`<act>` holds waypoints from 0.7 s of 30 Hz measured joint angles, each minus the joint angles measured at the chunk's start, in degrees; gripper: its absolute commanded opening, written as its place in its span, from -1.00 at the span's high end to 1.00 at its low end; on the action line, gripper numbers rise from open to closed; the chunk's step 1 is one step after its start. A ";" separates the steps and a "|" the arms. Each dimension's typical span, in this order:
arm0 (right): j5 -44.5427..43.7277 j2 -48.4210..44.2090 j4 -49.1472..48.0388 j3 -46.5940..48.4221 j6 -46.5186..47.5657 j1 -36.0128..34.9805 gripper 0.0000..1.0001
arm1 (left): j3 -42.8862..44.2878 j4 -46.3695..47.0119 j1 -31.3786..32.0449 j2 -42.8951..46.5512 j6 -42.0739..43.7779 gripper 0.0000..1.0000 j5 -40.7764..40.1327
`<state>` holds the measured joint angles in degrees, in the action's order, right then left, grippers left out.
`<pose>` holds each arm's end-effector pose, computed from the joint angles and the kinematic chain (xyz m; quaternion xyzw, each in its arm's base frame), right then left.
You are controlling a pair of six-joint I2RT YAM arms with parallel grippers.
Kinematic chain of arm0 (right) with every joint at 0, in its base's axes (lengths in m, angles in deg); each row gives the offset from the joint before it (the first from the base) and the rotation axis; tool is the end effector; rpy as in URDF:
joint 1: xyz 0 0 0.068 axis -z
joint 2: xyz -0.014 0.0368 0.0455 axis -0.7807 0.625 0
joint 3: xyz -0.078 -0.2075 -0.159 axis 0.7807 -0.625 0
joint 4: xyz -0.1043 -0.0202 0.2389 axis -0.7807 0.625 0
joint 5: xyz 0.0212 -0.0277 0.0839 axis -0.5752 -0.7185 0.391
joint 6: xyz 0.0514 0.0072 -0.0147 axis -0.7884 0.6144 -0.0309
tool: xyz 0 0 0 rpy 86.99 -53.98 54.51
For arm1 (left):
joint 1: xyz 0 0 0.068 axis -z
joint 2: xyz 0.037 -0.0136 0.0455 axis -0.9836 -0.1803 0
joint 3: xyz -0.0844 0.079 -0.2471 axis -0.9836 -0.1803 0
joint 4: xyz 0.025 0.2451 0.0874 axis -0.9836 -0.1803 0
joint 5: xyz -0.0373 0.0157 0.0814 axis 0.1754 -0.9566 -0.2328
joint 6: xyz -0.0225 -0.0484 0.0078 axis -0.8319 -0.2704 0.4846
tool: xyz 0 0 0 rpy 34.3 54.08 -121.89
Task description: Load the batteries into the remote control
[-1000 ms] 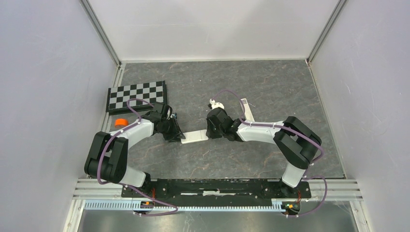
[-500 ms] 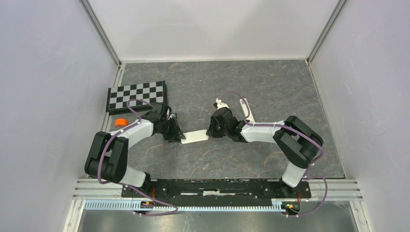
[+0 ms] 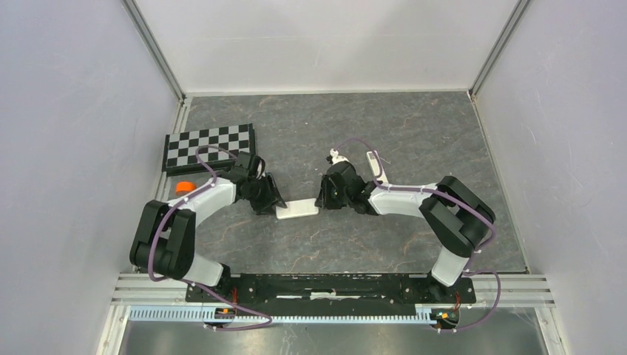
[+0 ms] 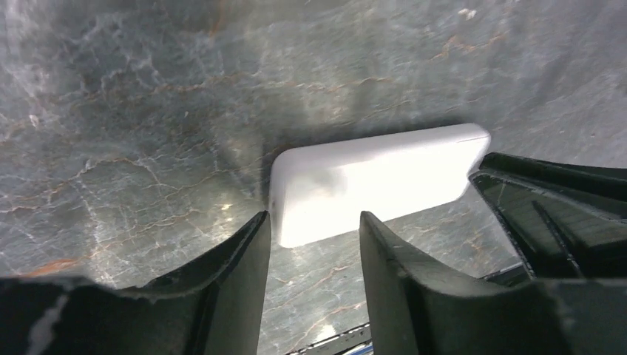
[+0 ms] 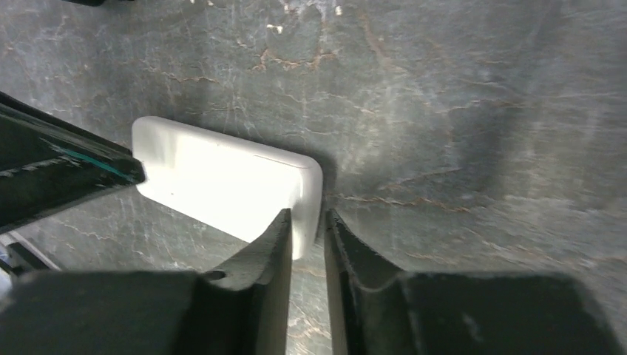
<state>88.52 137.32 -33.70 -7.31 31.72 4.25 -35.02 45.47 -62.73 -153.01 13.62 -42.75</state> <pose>0.2383 0.2568 0.1493 -0.0155 0.9202 0.2848 0.2682 0.2425 -0.0846 0.1576 -0.1526 0.9554 -0.2264 0.1128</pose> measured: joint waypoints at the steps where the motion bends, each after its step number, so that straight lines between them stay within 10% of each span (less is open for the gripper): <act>1: 0.00 -0.35 1.31 0.35 0.85 0.28 0.33 | 1.03 -0.83 0.22 0.15 0.33 -0.26 -0.90; 8: -0.85 -8.83 8.46 2.21 7.41 6.71 0.00 | 9.66 -6.86 0.22 3.41 2.80 -0.99 -7.41; 21: -28.87 -45.94 24.59 2.67 22.86 15.80 -0.38 | 22.88 -18.16 -0.42 27.39 8.17 -0.99 -14.29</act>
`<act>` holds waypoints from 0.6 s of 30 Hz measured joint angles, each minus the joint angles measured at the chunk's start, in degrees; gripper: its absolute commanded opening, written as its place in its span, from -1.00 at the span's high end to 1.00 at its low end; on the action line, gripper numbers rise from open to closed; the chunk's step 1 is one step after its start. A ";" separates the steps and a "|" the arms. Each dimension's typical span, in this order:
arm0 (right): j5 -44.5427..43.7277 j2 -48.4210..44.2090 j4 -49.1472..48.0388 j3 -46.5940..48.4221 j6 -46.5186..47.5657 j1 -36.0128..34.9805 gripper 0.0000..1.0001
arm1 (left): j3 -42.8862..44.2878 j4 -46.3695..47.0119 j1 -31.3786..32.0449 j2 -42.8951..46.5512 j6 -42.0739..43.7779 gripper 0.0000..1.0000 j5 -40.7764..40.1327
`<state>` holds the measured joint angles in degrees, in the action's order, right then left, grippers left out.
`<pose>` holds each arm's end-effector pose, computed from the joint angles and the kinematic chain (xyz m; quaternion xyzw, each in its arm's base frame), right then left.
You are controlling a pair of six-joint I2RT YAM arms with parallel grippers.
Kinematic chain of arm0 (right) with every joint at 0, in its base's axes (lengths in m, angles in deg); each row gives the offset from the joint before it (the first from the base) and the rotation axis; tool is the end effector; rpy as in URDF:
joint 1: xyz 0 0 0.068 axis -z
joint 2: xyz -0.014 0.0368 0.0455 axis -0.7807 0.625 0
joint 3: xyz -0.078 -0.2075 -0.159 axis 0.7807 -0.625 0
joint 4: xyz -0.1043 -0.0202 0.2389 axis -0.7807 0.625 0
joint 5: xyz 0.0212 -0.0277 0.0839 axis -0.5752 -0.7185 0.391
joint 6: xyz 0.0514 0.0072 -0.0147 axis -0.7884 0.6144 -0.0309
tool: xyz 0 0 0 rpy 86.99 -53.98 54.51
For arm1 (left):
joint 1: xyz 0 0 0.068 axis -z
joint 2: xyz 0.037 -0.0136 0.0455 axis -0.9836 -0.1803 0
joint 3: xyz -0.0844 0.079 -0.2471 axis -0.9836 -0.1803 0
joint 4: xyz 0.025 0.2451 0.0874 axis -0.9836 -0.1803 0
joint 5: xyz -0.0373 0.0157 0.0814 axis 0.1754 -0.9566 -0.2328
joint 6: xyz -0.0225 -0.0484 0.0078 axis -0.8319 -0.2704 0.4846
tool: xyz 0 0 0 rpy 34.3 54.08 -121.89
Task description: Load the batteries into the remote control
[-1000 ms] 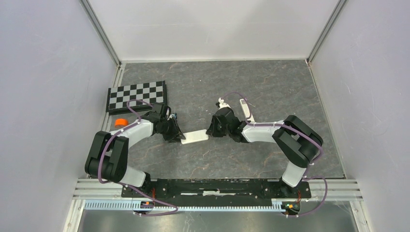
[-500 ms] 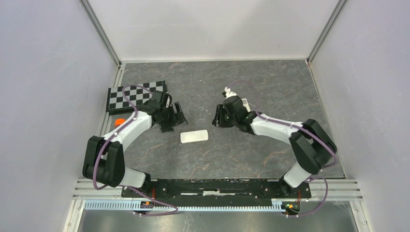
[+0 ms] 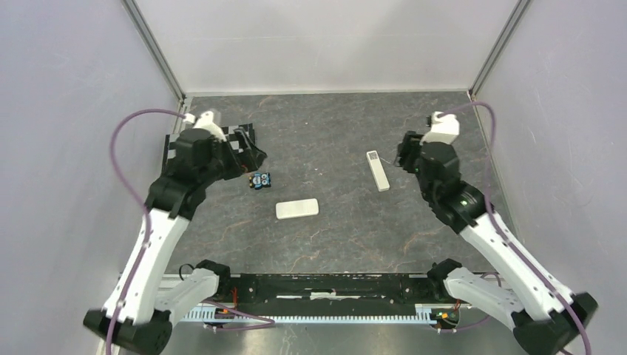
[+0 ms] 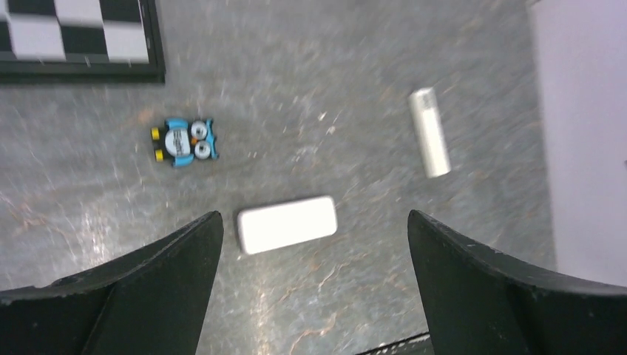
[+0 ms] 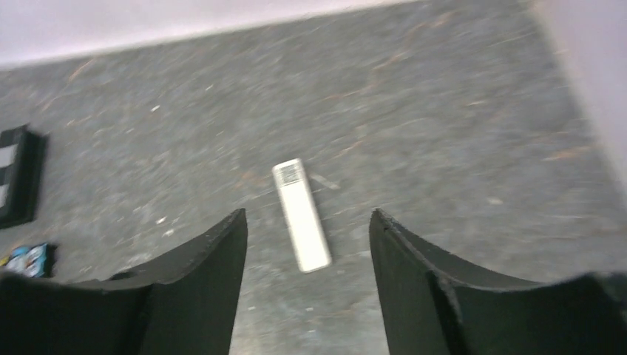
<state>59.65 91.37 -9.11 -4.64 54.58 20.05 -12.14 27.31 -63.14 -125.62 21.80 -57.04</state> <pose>0.1892 0.0952 0.3476 0.0797 0.8022 0.0722 0.5874 0.1894 -0.0579 0.3661 -0.0957 0.8771 -0.2093 0.4216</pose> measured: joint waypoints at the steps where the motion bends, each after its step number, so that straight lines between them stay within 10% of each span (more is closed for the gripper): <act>1: -2.21 -1.77 0.94 0.11 0.44 0.00 -0.48 | 1.42 -0.13 0.00 2.45 0.33 -0.99 -0.31; 4: -8.70 -8.09 2.67 0.07 3.61 0.00 -0.96 | 3.63 -0.26 0.00 10.43 0.83 -0.99 -1.57; 18: -27.71 -24.50 3.78 1.97 9.90 0.00 -0.96 | 14.97 -6.56 0.00 24.17 6.99 -0.99 -10.54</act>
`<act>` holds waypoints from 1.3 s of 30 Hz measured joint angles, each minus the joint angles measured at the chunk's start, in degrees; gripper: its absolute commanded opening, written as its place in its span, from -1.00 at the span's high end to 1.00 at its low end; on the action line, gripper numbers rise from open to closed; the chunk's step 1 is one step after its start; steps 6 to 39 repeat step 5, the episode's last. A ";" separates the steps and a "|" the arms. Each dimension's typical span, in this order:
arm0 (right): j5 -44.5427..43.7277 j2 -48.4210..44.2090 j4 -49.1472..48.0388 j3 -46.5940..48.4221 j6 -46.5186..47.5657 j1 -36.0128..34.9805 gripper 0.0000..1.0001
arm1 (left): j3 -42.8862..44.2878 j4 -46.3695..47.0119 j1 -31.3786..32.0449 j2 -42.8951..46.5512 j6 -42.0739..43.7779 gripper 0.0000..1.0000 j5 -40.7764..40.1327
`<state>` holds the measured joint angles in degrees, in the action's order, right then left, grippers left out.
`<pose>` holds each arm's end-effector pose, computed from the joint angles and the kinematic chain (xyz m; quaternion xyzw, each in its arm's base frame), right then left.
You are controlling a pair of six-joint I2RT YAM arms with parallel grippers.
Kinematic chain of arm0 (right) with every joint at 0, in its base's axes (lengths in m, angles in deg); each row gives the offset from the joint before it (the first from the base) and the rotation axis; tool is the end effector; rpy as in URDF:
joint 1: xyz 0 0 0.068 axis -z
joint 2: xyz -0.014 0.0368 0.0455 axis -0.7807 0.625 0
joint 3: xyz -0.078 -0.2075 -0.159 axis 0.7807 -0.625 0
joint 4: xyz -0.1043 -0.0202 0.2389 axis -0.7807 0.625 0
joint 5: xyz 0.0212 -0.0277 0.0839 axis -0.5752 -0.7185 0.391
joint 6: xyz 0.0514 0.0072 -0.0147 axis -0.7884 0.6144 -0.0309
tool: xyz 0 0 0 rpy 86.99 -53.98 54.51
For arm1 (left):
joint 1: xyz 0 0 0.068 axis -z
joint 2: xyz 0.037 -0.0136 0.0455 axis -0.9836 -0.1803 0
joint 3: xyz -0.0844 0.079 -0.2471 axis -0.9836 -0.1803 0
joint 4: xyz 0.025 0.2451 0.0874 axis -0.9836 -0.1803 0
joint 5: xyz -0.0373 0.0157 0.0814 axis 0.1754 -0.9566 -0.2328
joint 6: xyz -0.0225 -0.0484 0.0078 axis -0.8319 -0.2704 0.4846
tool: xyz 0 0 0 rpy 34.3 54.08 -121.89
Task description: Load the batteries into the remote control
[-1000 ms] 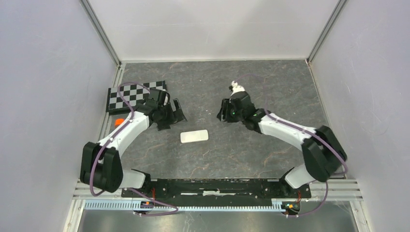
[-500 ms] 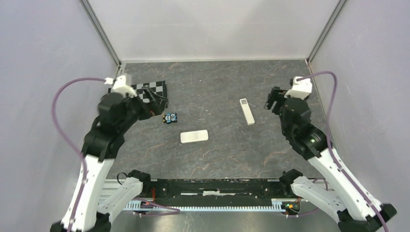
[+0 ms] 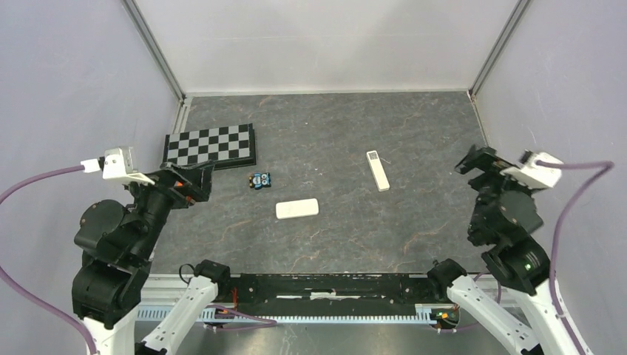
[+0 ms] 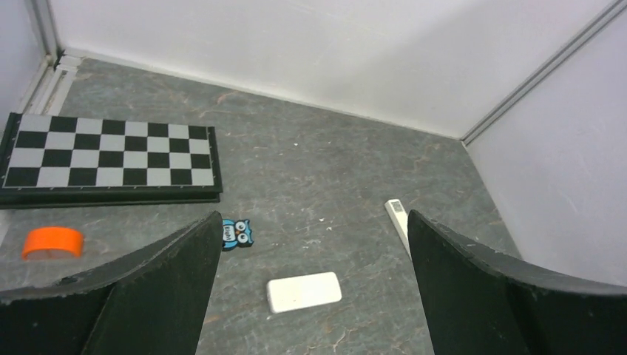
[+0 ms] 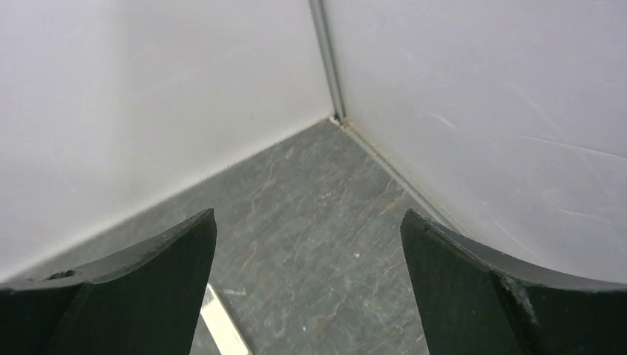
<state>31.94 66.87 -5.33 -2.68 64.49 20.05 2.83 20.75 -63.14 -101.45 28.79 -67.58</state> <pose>0.0839 0.0164 0.4087 0.2372 0.6560 -0.0628 0.7138 0.0277 -0.0033 0.4719 -0.0896 0.7095 -0.1950 0.6712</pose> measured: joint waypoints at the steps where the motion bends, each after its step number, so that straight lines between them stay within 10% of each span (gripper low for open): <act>1: -0.96 -1.49 -0.52 0.09 0.11 0.00 -0.96 | -0.20 -0.68 0.00 0.28 0.09 -0.99 -0.39; 39: -3.06 -2.95 -1.44 0.59 -0.07 0.11 -0.96 | -1.01 -2.67 0.00 0.48 0.11 -0.99 -1.53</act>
